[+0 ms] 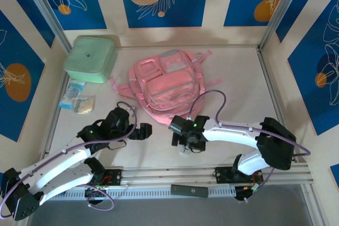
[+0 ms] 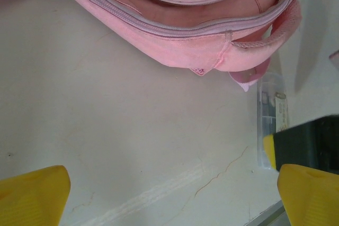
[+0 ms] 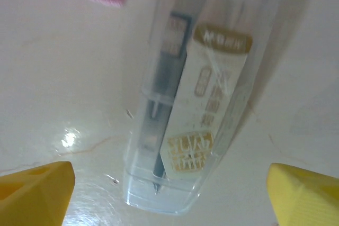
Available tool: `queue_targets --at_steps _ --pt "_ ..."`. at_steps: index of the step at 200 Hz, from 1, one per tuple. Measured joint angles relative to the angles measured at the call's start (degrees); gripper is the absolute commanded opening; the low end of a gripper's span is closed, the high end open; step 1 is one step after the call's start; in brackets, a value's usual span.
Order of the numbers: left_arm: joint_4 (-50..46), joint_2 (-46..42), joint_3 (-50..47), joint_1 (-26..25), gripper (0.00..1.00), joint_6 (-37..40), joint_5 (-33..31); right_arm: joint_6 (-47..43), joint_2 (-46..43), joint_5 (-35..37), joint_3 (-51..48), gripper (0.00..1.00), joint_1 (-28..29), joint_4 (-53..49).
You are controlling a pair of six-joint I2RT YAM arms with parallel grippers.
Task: Pack the student bag
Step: Pick up the loose stationery from the bottom-center of the table.
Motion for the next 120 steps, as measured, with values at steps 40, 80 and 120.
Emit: queue_targets --at_steps 40,80,120 --pt "1.3 0.0 -0.9 0.0 1.0 -1.3 0.4 1.8 2.7 0.2 -0.1 0.78 0.1 0.1" --pt "2.6 0.1 -1.0 0.0 0.99 -2.0 1.0 2.1 4.7 0.2 0.0 0.68 -0.8 0.4" --pt "5.4 2.4 -1.0 -1.0 0.99 -3.3 1.6 2.0 4.5 0.3 -0.1 0.63 -1.8 -0.6"
